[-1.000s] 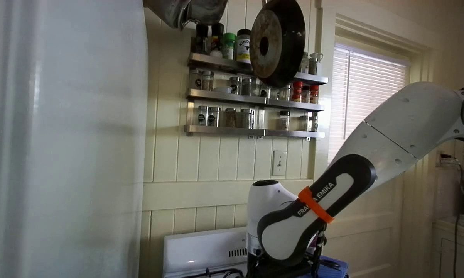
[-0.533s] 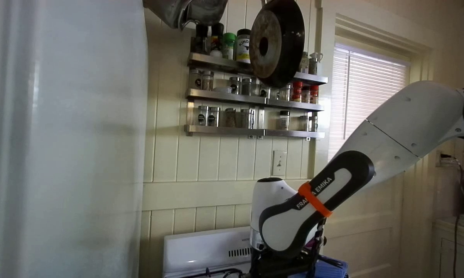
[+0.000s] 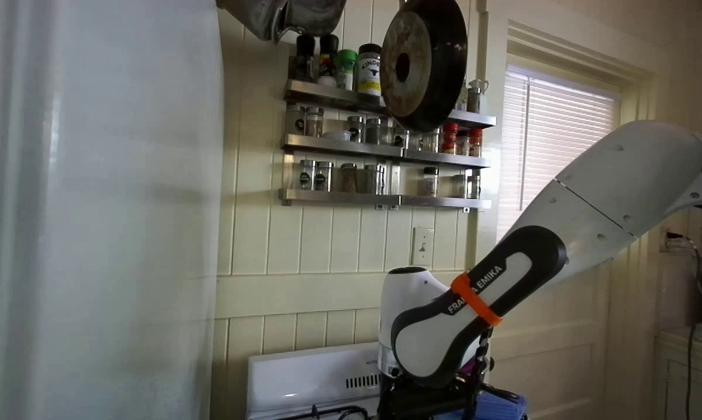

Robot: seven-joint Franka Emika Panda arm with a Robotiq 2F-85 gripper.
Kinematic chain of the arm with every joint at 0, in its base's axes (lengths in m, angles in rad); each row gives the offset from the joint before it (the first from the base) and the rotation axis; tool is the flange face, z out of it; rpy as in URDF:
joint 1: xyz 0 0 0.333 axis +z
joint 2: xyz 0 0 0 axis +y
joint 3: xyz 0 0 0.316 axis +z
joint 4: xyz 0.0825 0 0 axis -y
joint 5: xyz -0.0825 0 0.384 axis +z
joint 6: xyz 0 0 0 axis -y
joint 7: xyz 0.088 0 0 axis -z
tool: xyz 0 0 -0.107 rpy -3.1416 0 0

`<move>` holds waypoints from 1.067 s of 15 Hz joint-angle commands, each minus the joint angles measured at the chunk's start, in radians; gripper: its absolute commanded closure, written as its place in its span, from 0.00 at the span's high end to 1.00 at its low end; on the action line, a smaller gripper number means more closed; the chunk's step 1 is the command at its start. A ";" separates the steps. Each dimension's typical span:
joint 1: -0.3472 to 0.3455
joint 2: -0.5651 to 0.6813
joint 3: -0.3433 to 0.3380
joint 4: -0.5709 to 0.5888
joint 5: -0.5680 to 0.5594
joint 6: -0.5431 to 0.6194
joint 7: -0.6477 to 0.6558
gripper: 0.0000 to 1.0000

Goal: Put the silver spoon in the silver bowl

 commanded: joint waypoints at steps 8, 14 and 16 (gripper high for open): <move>-0.009 -0.184 -0.006 -0.100 0.006 -0.031 0.031 0.01; -0.040 -0.311 0.002 -0.150 -0.099 -0.016 0.169 0.01; -0.061 -0.316 0.012 -0.149 -0.184 -0.003 0.336 0.01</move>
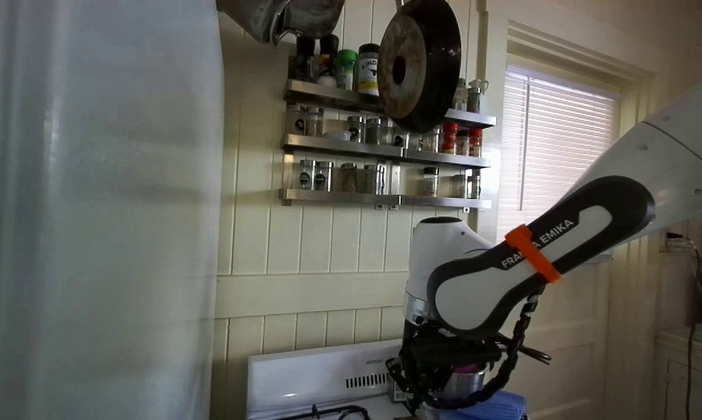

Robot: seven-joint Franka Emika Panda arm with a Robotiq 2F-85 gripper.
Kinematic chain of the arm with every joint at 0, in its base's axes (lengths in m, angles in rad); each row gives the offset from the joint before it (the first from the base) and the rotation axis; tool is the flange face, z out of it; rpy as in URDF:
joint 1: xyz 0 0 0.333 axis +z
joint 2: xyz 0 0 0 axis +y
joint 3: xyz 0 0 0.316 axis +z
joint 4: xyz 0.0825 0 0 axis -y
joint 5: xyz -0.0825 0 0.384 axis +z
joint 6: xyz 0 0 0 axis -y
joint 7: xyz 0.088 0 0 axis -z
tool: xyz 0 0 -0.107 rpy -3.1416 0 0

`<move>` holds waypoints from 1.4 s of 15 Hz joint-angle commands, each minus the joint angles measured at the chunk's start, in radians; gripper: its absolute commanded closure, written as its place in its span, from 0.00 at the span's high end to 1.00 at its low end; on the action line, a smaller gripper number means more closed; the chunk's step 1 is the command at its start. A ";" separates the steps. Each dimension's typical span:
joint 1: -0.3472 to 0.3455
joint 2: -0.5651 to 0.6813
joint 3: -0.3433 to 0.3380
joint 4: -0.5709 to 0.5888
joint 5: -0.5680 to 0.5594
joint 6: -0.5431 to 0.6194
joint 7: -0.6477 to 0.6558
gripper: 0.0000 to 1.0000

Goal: Put the silver spoon in the silver bowl

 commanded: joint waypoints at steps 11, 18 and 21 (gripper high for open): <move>-0.068 -0.025 0.060 0.071 -0.494 -0.165 0.940 0.01; -0.064 -0.061 0.079 0.096 -0.565 -0.399 1.277 0.01; -0.064 -0.086 0.084 0.102 -0.589 -0.535 1.379 0.01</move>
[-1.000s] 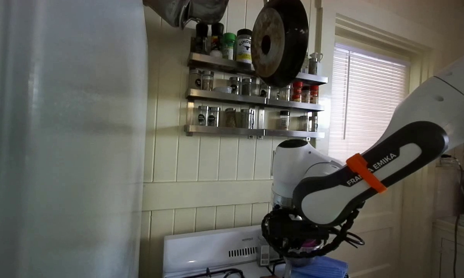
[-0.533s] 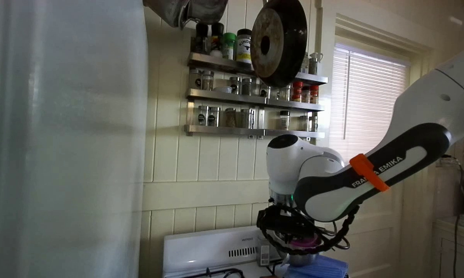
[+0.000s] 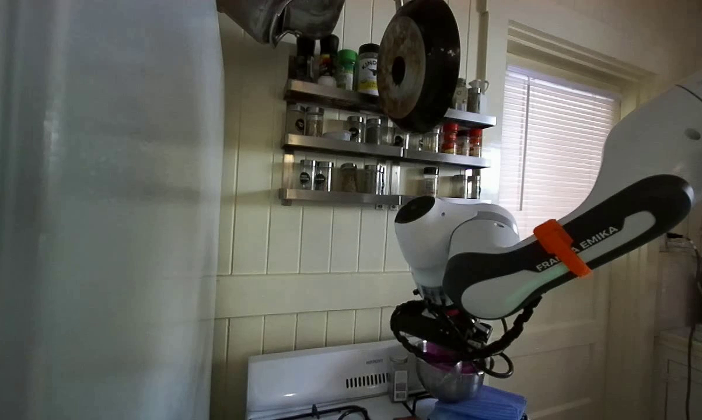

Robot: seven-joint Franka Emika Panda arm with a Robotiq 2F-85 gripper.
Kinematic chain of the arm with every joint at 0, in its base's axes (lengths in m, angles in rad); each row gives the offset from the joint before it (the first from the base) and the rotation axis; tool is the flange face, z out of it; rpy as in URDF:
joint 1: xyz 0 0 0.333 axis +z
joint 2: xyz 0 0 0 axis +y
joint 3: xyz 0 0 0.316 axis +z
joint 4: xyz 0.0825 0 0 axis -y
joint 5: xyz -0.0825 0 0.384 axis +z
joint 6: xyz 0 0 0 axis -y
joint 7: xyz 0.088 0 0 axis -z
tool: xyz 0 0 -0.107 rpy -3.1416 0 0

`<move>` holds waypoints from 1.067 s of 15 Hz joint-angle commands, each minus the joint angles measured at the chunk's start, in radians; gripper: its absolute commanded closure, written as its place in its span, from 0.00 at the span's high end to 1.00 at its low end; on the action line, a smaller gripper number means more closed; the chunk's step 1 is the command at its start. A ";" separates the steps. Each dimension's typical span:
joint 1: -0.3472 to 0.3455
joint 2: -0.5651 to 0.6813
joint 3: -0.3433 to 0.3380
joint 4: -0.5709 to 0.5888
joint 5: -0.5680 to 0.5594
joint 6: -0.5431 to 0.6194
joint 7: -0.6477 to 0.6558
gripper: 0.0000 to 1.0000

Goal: Put the silver spoon in the silver bowl

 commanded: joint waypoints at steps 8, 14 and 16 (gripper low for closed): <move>-0.003 -0.047 0.006 0.028 -0.010 -0.293 0.137 0.06; -0.009 -0.067 0.016 0.043 -0.307 -0.433 0.151 0.01; -0.016 -0.063 0.005 0.032 -0.408 -0.480 0.155 0.01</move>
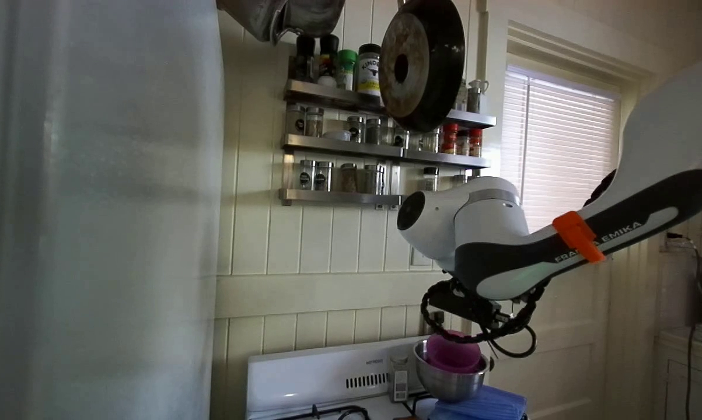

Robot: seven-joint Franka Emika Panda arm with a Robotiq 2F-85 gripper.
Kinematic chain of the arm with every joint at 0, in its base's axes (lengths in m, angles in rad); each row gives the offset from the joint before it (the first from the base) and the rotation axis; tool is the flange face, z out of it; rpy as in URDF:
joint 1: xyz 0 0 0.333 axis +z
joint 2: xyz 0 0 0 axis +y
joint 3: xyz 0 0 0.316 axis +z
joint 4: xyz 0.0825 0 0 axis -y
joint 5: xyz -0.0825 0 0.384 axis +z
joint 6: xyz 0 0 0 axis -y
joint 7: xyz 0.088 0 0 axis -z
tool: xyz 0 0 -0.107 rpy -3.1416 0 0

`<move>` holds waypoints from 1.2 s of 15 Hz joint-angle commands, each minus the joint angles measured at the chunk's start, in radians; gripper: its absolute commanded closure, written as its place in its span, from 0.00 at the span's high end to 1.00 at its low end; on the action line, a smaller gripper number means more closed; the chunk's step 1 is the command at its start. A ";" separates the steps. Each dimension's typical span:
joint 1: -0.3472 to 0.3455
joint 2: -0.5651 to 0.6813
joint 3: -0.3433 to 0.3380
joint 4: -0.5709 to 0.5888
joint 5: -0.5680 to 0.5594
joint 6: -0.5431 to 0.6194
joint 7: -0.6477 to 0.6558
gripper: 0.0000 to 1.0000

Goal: Put the silver spoon in the silver bowl

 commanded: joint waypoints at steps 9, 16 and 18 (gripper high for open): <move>-0.076 0.008 -0.130 -0.028 -0.295 0.469 0.089 0.01; -0.107 0.042 -0.161 -0.002 -0.231 0.547 0.044 0.01; -0.116 0.051 -0.170 0.000 -0.232 0.545 0.028 0.01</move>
